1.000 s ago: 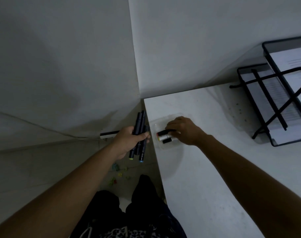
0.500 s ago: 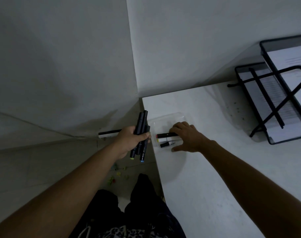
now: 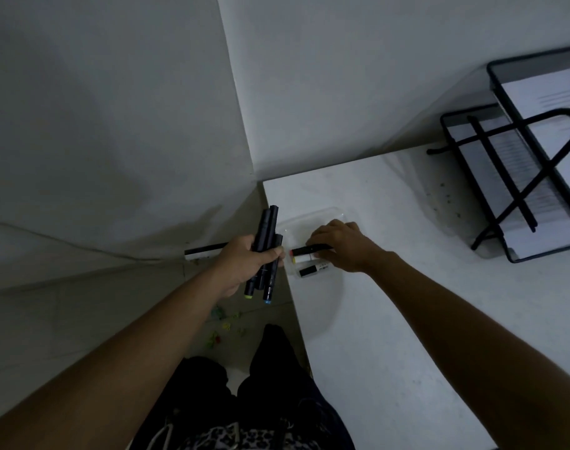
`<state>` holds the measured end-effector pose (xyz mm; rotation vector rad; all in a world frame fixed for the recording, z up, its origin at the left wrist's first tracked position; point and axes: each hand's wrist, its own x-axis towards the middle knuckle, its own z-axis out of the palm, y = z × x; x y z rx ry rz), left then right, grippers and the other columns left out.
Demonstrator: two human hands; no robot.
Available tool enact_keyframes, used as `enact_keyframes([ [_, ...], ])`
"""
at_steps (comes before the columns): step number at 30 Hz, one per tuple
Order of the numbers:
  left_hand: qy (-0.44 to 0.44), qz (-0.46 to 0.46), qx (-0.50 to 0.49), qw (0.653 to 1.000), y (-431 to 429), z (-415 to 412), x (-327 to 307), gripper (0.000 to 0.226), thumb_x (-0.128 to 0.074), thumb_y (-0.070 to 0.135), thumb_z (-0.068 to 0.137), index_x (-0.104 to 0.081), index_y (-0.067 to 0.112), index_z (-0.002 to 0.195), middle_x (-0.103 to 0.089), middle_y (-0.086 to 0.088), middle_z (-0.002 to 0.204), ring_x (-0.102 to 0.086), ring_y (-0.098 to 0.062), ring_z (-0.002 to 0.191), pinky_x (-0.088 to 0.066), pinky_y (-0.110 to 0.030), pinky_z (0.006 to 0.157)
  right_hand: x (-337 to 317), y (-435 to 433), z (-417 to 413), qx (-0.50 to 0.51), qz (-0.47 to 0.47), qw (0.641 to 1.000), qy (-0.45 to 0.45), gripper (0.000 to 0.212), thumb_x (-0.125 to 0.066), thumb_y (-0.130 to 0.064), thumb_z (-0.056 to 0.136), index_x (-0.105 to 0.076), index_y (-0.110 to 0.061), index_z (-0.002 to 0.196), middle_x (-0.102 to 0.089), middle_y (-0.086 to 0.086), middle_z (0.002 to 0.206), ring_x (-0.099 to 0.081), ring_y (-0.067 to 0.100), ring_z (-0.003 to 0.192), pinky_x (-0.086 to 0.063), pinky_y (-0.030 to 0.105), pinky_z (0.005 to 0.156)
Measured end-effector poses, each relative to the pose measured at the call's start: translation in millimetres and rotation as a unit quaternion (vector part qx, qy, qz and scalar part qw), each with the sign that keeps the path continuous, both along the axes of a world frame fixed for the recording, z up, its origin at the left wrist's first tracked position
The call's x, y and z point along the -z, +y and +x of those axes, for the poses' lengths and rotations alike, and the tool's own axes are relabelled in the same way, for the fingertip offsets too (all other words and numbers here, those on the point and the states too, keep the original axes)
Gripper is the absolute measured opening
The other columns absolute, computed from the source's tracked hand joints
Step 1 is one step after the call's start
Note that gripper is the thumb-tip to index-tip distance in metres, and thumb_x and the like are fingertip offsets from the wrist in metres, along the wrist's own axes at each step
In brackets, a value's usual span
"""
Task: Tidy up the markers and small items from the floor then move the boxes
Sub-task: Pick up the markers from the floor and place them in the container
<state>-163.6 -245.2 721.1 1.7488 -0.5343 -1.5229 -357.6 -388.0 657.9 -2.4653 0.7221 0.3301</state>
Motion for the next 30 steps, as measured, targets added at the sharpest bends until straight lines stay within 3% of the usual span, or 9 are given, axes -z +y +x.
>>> enact_keyframes([
  [8,-0.018,-0.002,0.007,1.0,-4.2,4.6,0.5,0.027,-0.067,0.017,0.087,-0.064,0.002,0.109,-0.073,-0.01,0.1,-0.071,-0.015,0.087,-0.055,-0.019,0.065,-4.0,-5.2,-3.9,-0.011,0.065,0.998,0.008,0.032,-0.06,-0.021,0.091,-0.062,-0.026,0.123,-0.056,-0.001,0.128,-0.045,0.022,0.121,-0.034,0.045,0.106],
  [10,-0.02,-0.002,0.008,1.0,-8.1,3.7,2.0,0.027,-0.068,0.018,0.086,-0.064,0.004,0.108,-0.074,-0.01,0.1,-0.07,-0.018,0.092,-0.056,-0.024,0.073,-6.3,-2.0,-3.3,-0.005,0.045,0.999,0.005,0.033,-0.06,-0.023,0.091,-0.061,-0.026,0.124,-0.054,0.0,0.13,-0.045,0.021,0.122,-0.032,0.044,0.107],
  [12,-0.021,0.003,0.0,1.0,-13.7,0.7,3.8,0.029,-0.07,0.019,0.084,-0.063,0.007,0.11,-0.073,-0.009,0.101,-0.069,-0.021,0.096,-0.055,-0.034,0.085,-11.5,6.1,-0.3,0.065,0.056,0.995,-0.056,0.037,-0.06,-0.03,0.091,-0.058,-0.025,0.127,-0.054,-0.001,0.132,-0.048,0.017,0.121,-0.037,0.041,0.106],
  [15,-0.033,-0.002,0.0,0.999,-26.4,-9.7,5.3,0.033,-0.07,0.02,0.084,-0.062,0.011,0.114,-0.072,-0.007,0.103,-0.068,-0.022,0.099,-0.052,-0.039,0.091,-29.8,21.8,12.0,0.234,0.241,0.926,-0.173,0.046,-0.056,-0.049,0.091,-0.051,-0.029,0.132,-0.06,-0.007,0.126,-0.061,0.006,0.108,-0.051,0.037,0.096],
  [18,-0.077,-0.015,0.059,0.995,-40.2,-23.4,5.3,0.032,-0.068,0.017,0.086,-0.061,0.015,0.116,-0.069,-0.004,0.106,-0.065,-0.02,0.101,-0.052,-0.037,0.09,-39.4,27.8,19.0,0.326,0.342,0.85,-0.233,0.055,-0.057,-0.049,0.09,-0.042,-0.028,0.139,-0.062,-0.006,0.124,-0.066,0.012,0.104,-0.057,0.04,0.088],
  [22,-0.191,-0.023,0.211,0.958,-60.6,-31.6,3.0,0.029,-0.07,0.022,0.083,-0.06,0.012,0.109,-0.066,-0.005,0.103,-0.064,-0.023,0.094,-0.053,-0.036,0.084,-41.6,17.7,10.0,0.392,0.313,0.832,-0.238,0.064,-0.061,-0.036,0.092,-0.028,-0.032,0.146,-0.053,-0.001,0.136,-0.059,0.017,0.115,-0.056,0.042,0.091],
  [26,-0.261,-0.05,0.294,0.918,-85.6,-35.0,1.4,0.033,-0.073,0.021,0.08,-0.059,0.011,0.108,-0.064,-0.009,0.105,-0.061,-0.025,0.094,-0.05,-0.032,0.075,-40.0,7.2,-8.2,0.416,0.275,0.816,-0.293,0.058,-0.061,-0.023,0.092,-0.034,-0.037,0.141,-0.056,-0.01,0.121,-0.068,0.003,0.094,-0.059,0.024,0.07],
  [28,-0.281,-0.066,0.318,0.903,-97.2,-37.3,3.3,0.031,-0.071,0.018,0.08,-0.059,0.011,0.108,-0.064,-0.01,0.105,-0.061,-0.026,0.094,-0.045,-0.027,0.066,-35.4,3.6,-15.6,0.441,0.271,0.803,-0.296,0.054,-0.061,-0.017,0.092,-0.039,-0.037,0.137,-0.059,-0.007,0.119,-0.071,0.012,0.09,-0.06,0.033,0.072],
  [30,-0.296,-0.075,0.347,0.886,-105.5,-39.6,7.8,0.037,-0.068,0.016,0.082,-0.055,0.012,0.117,-0.063,-0.01,0.11,-0.06,-0.026,0.097,-0.044,-0.027,0.07,-29.5,1.5,-22.3,0.467,0.24,0.805,-0.277,0.045,-0.058,-0.016,0.094,-0.044,-0.032,0.133,-0.061,-0.002,0.119,-0.071,0.013,0.086,-0.061,0.034,0.07],
])
